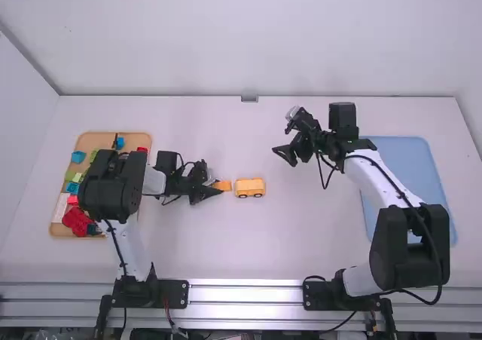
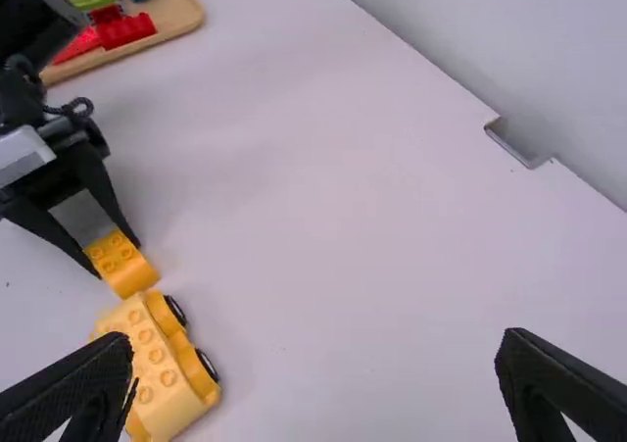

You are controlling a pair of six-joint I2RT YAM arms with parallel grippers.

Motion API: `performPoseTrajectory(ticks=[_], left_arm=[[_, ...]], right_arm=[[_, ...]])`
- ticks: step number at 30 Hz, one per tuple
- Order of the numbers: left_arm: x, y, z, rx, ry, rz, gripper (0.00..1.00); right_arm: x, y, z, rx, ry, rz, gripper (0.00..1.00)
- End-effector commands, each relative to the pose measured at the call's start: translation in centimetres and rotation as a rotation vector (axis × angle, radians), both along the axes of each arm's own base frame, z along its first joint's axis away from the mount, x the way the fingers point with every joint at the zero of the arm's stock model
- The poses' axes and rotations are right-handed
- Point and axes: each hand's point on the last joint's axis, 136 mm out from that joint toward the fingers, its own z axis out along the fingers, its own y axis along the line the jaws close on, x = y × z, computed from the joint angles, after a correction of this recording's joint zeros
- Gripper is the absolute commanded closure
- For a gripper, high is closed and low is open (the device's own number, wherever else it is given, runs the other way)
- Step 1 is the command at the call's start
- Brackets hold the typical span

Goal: Assemble lego blocks to make yellow taxi

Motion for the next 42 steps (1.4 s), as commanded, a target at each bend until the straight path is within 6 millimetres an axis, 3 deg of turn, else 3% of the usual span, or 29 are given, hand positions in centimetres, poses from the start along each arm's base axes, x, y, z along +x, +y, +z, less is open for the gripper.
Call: performPoseTrajectory(ticks=[1,5,11,14,18,21,27,33,42], left_arm=[[0.5,0.7,0.7,0.048,0.022,0.046,0.85],[0.1,0.7,4.0,0.065,-0.025,0.009,0.89],[0.2,1.1,9.0,0.126,-0.104,0.021,0.89],[0.3,0.9,9.9,0.113,-0.132,0.013,0.89],[-0.3,0.4,10.4,0.065,-0.120,-0.011,0.90],[-0.7,0.0,10.6,0.041,-0.110,-0.027,0.91],[-1.4,-1.4,10.3,0.046,-0.106,-0.068,0.92],[-1.9,-2.9,10.0,0.074,-0.119,-0.104,0.93],[-2.2,-3.4,9.5,0.105,-0.113,-0.115,0.96]], right_arm=[[0.3,-0.8,-0.5,-0.039,0.002,-0.041,0.01],[-1.5,-0.3,-1.9,-0.034,0.034,0.028,0.01],[-5.7,1.4,-6.0,0.069,-0.144,0.205,0.01],[-7.8,2.2,-6.8,0.130,-0.195,0.243,0.01],[-8.4,3.0,-8.1,0.154,-0.175,0.250,0.01],[-7.6,3.9,-10.0,0.153,-0.120,0.270,0.01],[-7.8,6.3,-11.9,0.238,-0.201,0.514,0.01],[-6.7,7.7,-14.1,0.321,-0.117,0.563,0.01],[-7.5,8.1,-17.1,0.246,-0.116,0.569,0.01]])
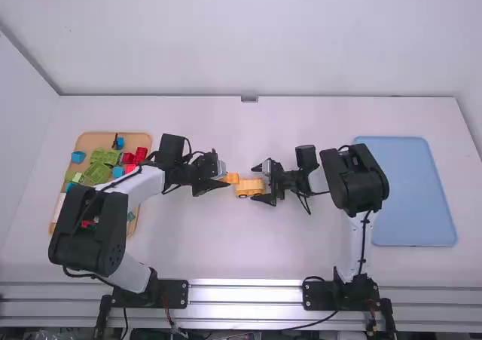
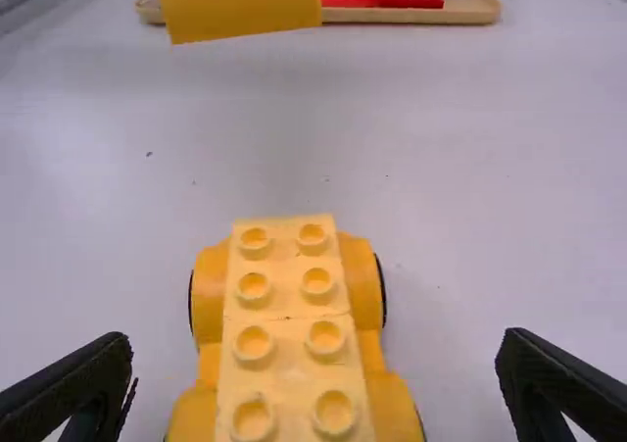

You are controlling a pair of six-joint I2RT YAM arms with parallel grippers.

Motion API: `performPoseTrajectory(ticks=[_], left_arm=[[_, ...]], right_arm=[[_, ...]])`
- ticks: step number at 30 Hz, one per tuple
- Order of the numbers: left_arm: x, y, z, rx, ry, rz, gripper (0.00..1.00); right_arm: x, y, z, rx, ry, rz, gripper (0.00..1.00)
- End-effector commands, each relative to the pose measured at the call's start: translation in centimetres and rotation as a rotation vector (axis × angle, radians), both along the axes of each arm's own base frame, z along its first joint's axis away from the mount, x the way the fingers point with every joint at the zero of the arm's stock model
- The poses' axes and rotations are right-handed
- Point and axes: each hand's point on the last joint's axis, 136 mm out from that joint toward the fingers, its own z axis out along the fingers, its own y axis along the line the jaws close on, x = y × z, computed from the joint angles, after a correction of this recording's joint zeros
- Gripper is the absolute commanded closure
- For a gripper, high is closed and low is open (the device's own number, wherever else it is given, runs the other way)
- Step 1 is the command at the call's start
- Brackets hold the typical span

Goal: Assemble lego blocks to make yellow taxi

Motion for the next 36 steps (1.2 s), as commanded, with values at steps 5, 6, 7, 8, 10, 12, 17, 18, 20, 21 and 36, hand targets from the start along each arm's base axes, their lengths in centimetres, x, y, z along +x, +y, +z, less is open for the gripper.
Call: performPoseTrajectory(ticks=[5,6,7,8,10,12,17,18,20,21,36], left_arm=[[-0.5,-0.3,-0.2,-0.012,0.017,-0.012,0.96],[-0.5,-0.3,-0.2,-0.012,0.017,-0.012,0.96],[-0.6,-0.3,-0.2,-0.012,0.018,-0.012,0.96],[-0.6,-0.3,-0.2,-0.012,0.019,-0.012,0.96],[-0.5,-0.3,-0.1,-0.018,0.033,0.002,0.96],[-0.5,-0.3,-0.1,-0.019,0.037,0.004,0.96],[-0.7,-0.4,-0.4,-0.018,0.043,-0.002,0.98],[-0.7,-0.5,-0.4,-0.020,0.041,-0.008,0.98],[-1.3,-1.1,-0.3,-0.058,0.034,-0.058,0.98],[-1.3,-1.3,-0.2,-0.077,0.030,-0.071,0.98],[0.1,-3.5,-2.4,-0.277,0.087,-0.161,0.98]], right_arm=[[-0.6,-0.4,-1.4,-0.041,-0.019,-0.008,0.01],[-0.6,-0.4,-1.4,-0.042,-0.018,-0.009,0.01],[-0.5,-0.4,-1.6,-0.054,-0.012,-0.015,0.02],[-0.5,-0.4,-1.9,-0.069,-0.008,-0.020,0.04],[-0.6,-0.2,-2.4,-0.100,-0.010,-0.026,0.07],[-0.6,0.0,-2.6,-0.112,-0.013,-0.026,0.12],[-0.8,0.4,-2.8,-0.123,-0.017,-0.020,0.34],[-0.8,0.4,-2.8,-0.123,-0.017,-0.020,0.36],[-0.7,0.3,-2.8,-0.123,-0.017,-0.023,0.48],[-0.8,0.3,-2.7,-0.121,-0.016,-0.021,0.50],[-0.8,0.3,-2.7,-0.122,-0.012,-0.022,0.53]])
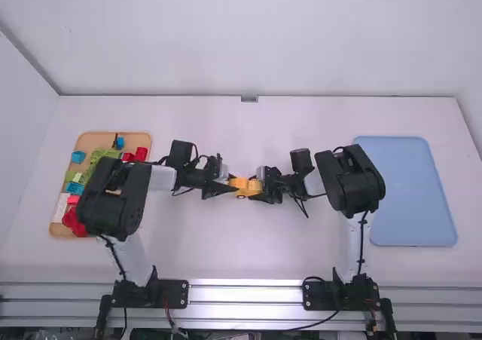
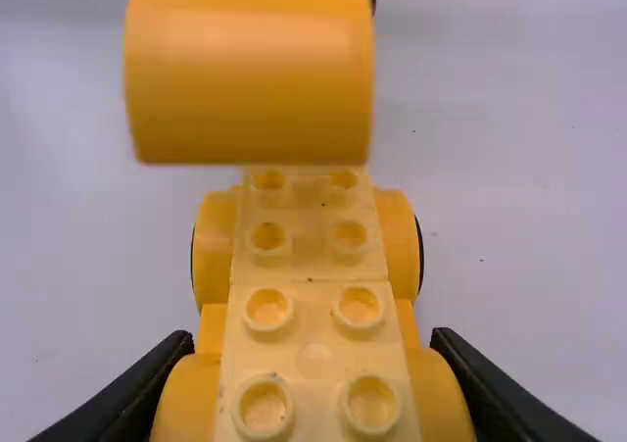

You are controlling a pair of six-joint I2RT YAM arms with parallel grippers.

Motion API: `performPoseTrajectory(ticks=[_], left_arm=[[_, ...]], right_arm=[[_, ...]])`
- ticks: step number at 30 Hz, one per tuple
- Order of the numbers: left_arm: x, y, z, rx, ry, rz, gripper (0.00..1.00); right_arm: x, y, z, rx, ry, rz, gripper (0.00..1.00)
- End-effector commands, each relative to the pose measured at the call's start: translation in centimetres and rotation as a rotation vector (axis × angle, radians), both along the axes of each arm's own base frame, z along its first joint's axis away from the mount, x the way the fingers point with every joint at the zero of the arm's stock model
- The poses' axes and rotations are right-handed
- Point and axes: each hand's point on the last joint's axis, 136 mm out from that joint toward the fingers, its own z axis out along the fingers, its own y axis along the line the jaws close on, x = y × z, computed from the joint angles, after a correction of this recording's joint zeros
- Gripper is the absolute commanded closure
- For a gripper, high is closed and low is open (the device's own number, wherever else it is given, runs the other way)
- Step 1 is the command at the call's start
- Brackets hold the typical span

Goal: Assemble lego blocks to make yellow taxi

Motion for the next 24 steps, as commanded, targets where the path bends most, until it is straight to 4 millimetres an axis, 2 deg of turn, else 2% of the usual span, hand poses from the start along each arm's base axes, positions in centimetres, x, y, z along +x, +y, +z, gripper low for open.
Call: performPoseTrajectory(ticks=[1,12,24], left_arm=[[0.1,-0.9,1.0,-0.076,0.009,-0.051,0.98],[0.8,-3.2,-1.1,0.006,0.030,-0.061,0.98],[1.8,-2.2,-2.8,0.097,0.050,0.026,0.98]], right_arm=[[-0.2,-0.2,-0.8,-0.028,0.014,-0.013,0.53],[-0.5,0.0,-1.0,-0.034,0.026,-0.007,0.53],[-0.5,-0.1,-1.0,-0.036,0.029,-0.010,0.53]])
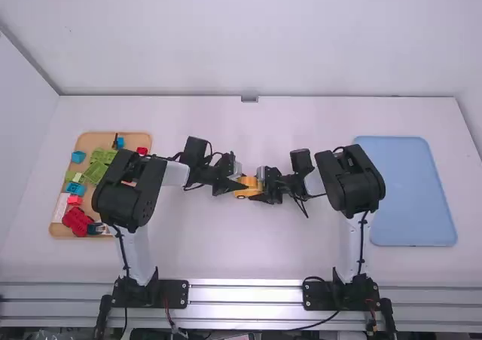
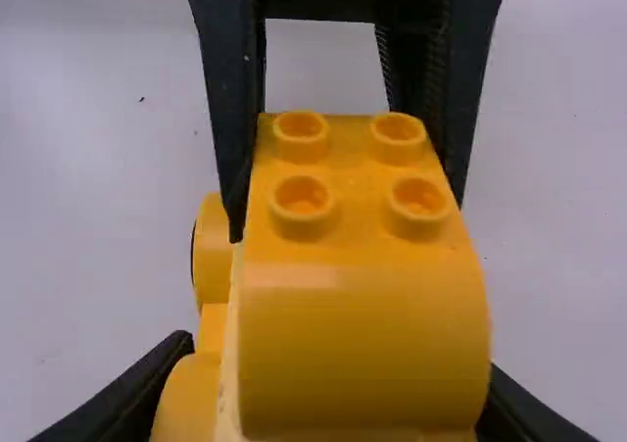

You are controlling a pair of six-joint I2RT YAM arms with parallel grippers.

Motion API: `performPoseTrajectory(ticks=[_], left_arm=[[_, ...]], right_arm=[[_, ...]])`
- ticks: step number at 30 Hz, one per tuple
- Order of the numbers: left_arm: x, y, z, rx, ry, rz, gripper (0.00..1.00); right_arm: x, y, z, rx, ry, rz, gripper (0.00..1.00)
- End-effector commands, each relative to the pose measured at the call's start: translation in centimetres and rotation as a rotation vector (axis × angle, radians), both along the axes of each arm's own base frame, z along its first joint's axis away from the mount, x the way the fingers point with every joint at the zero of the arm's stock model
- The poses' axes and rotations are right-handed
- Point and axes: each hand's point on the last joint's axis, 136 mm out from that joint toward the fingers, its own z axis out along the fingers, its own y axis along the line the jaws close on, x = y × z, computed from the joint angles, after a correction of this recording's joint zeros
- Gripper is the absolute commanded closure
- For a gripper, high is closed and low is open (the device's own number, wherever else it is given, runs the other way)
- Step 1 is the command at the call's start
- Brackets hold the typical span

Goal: Assemble lego blocks to make yellow taxi

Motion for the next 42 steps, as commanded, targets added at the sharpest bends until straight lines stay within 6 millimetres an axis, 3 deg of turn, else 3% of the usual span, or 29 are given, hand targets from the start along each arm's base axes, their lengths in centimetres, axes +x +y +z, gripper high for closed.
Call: performPoseTrajectory(ticks=[1,15,26,42], left_arm=[[-0.3,0.3,-1.0,0.023,0.046,0.025,0.98],[-1.8,-0.4,-1.6,0.039,0.083,-0.007,0.98],[-2.2,0.7,-5.5,0.247,0.107,0.097,0.98],[-4.0,1.9,-7.5,0.350,0.134,0.084,0.98]], right_arm=[[-0.2,-0.1,-0.9,-0.033,0.015,-0.013,0.53],[0.0,0.0,-0.8,-0.034,0.020,-0.013,0.53],[0.0,0.0,-0.8,-0.033,0.021,-0.012,0.53],[0.0,-0.1,-0.8,-0.035,0.019,-0.013,0.53]])
